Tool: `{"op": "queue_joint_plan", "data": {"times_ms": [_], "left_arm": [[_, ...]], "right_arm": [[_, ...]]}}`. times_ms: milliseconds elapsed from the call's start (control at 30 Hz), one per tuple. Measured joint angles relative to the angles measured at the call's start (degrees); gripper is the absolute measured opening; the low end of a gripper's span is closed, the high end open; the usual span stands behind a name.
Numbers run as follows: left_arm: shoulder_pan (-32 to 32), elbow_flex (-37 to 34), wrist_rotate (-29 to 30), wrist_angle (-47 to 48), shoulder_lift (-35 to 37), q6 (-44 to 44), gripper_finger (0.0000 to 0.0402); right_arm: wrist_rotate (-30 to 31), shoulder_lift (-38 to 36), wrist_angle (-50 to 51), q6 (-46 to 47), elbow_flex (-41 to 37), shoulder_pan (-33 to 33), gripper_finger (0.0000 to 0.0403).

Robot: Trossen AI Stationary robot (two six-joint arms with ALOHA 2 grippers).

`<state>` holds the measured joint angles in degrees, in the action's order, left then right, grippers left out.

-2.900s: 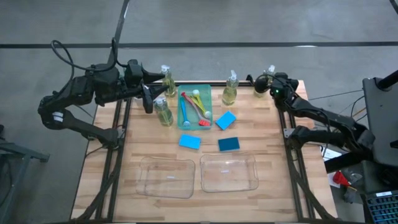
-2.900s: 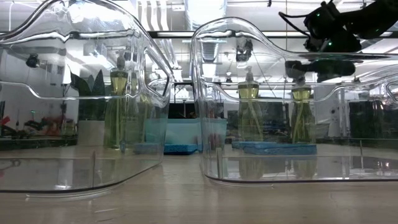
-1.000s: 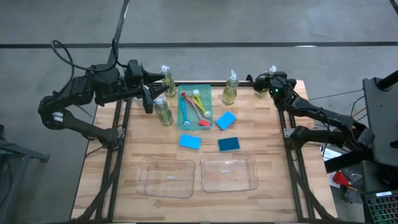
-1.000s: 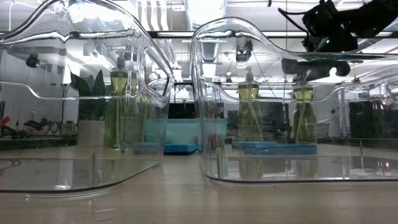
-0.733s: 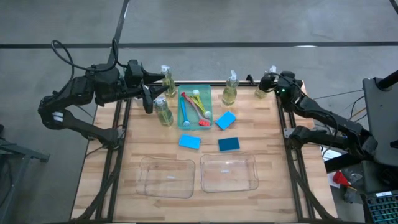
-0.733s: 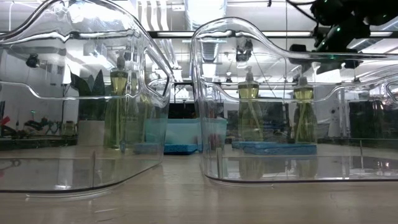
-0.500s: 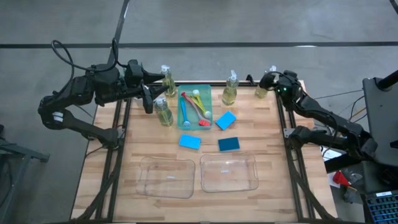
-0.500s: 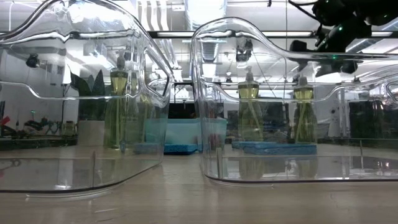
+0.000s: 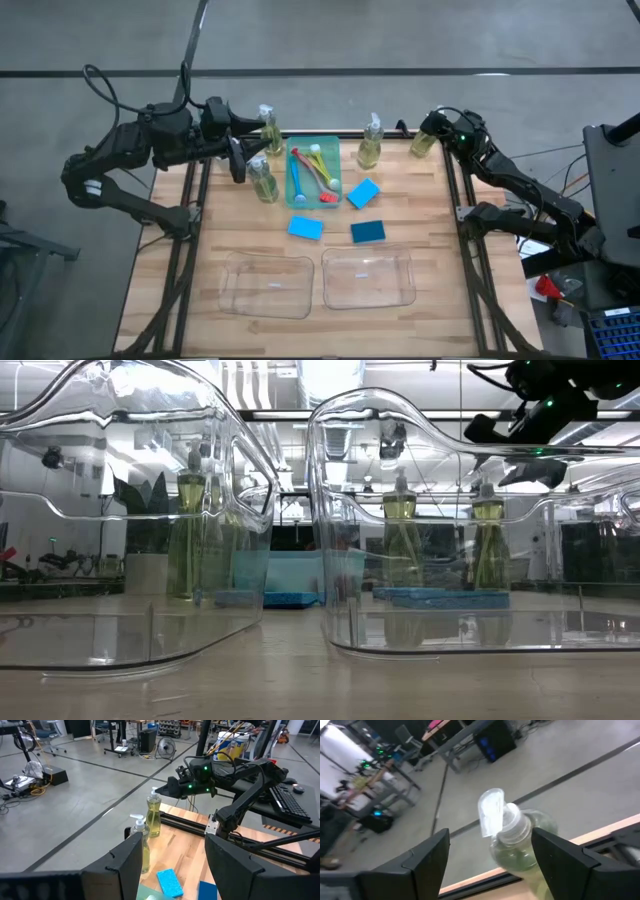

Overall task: Pick & Place Kitchen Sink Supplies
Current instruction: Put the soap dispenser into the right transparent bin

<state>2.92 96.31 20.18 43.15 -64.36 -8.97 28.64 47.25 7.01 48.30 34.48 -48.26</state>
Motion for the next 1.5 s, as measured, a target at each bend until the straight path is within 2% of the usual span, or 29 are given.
{"op": "queue_joint_plan", "data": {"times_ms": [300, 533, 733, 833, 933, 1033, 1233, 1500], "left_arm": [[0.0, 0.0, -0.2, 1.5, 0.0, 0.1, 0.0207], [0.0, 0.0, -0.2, 1.9, 0.0, 0.2, 0.0207], [0.0, 0.0, -0.2, 1.9, 0.0, 0.2, 0.0207], [0.0, 0.0, -0.2, 1.9, 0.1, 0.2, 0.0207], [0.0, 0.0, -0.2, 1.9, 0.1, 0.3, 0.0207], [0.0, 0.0, -0.2, 2.0, 0.1, 1.3, 0.0207], [0.0, 0.0, -0.2, 2.2, 0.1, 2.3, 0.0207], [0.0, 0.0, -0.2, 2.5, 0.1, 2.8, 0.0207]], "right_arm": [[-8.6, -0.9, -0.1, 0.5, 0.0, -0.4, 0.0259], [-13.8, -0.8, -2.1, -5.7, 0.0, -0.4, 0.0266], [-13.9, -0.8, -2.3, -8.4, 0.0, -0.4, 0.0275], [-16.6, -1.2, 2.1, -8.7, 0.9, -0.3, 0.0278], [-17.2, -1.0, 11.0, -11.4, 3.0, 0.6, 0.0278], [-11.2, -0.9, 16.5, -13.8, 4.7, 1.6, 0.0275], [2.2, 0.0, 16.0, -20.1, 6.1, 3.0, 0.027], [11.3, 5.7, 14.7, -22.4, 5.7, 4.2, 0.0285]]}}
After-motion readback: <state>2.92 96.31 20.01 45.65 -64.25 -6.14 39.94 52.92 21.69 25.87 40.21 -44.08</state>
